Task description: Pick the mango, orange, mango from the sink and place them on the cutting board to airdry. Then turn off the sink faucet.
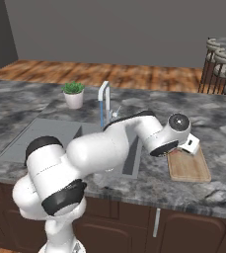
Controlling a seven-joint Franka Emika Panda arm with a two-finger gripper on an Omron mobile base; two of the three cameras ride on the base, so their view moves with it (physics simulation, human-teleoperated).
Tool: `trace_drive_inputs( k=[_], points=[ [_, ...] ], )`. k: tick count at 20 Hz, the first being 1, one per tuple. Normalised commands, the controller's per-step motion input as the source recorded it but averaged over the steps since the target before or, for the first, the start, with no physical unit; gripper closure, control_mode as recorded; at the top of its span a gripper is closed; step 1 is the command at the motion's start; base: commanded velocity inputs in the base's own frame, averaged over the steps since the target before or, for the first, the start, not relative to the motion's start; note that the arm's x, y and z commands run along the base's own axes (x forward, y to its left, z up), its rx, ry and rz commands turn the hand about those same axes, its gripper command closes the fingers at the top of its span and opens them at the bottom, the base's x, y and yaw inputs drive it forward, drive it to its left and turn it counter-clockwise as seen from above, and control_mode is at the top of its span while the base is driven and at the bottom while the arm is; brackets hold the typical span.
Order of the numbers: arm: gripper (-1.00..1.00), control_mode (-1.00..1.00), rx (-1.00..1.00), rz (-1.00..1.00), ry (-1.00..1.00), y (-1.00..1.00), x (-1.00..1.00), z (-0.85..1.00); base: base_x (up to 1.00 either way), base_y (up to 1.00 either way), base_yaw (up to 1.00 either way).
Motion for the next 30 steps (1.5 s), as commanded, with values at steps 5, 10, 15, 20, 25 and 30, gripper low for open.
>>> trace_drive_inputs(
  k=[5,10,15,20,25,30],
  points=[
    [1.00,-1.00,0.00,0.00,0.06,-0.36,0.34,0.00,0.00,0.00,0.00],
    [1.00,-1.00,0.01,0.00,0.09,-0.33,0.29,-0.08,0.00,0.00,0.00],
    [1.00,-1.00,0.02,0.00,0.05,-0.17,0.12,-0.13,0.00,0.00,0.00],
    [1.00,-1.00,0.03,0.01,0.00,-0.07,0.00,-0.08,0.00,0.00,0.00],
    [1.00,-1.00,0.07,0.03,0.03,-0.21,0.06,-0.26,0.00,0.00,0.00],
    [1.00,-1.00,0.05,0.02,0.04,-0.15,0.07,-0.28,0.00,0.00,0.00]
  ],
)
